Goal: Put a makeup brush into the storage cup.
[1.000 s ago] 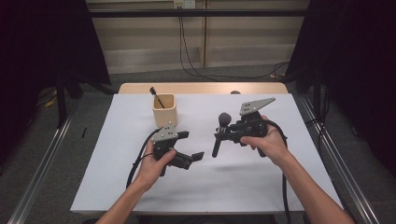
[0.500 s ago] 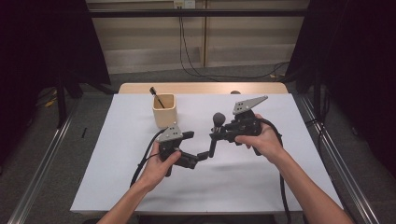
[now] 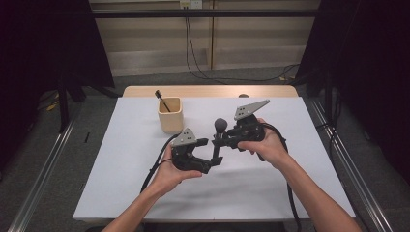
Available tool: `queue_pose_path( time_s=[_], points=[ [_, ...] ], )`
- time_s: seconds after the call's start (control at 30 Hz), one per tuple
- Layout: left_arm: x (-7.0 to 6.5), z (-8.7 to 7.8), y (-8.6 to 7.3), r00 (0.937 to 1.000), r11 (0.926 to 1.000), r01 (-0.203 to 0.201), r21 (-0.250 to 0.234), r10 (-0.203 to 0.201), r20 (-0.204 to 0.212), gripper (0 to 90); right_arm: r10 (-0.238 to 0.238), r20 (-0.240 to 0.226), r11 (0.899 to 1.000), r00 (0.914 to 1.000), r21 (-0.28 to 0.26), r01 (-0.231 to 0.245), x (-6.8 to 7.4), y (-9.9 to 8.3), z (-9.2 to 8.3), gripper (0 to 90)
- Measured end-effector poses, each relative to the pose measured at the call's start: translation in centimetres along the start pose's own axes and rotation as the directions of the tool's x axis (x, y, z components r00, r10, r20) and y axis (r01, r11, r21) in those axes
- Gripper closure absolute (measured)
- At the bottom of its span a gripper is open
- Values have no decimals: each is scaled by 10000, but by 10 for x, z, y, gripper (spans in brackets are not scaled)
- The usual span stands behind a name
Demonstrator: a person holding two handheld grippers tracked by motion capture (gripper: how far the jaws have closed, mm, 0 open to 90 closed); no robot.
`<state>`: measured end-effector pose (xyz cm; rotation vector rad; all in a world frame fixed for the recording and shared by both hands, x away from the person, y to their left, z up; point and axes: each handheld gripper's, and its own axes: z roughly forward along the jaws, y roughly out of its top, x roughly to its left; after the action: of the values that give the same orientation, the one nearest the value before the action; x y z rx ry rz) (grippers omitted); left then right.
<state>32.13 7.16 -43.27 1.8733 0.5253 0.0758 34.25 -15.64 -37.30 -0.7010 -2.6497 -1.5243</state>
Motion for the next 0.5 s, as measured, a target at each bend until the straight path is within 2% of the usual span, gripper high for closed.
queue_pose_path(
  time_s=[0.07,0.1,0.2,0.27,0.4,0.5],
  points=[
    [1,2,1,10000,10000,36,92,-37,51,182,-19,-3,10000,10000,21,19,0,1,1,713],
    [1,3,1,9999,10000,89,28,-90,120,243,-23,-18,10000,10000,5,23,0,1,1,713],
    [0,5,0,9999,9999,-137,55,137,-17,329,-25,-22,10000,10000,-17,25,0,1,1,713],
    [-2,5,0,9999,9998,-154,107,154,3,353,-40,-31,10000,10000,-20,40,0,1,1,713],
    [-2,3,1,9999,9998,-100,-145,101,50,456,-54,-36,10000,10000,22,54,0,1,3,713],
    [-2,4,0,9998,9998,-148,-99,150,104,502,-84,-29,9999,10000,77,84,1,1,5,713]
  ],
)
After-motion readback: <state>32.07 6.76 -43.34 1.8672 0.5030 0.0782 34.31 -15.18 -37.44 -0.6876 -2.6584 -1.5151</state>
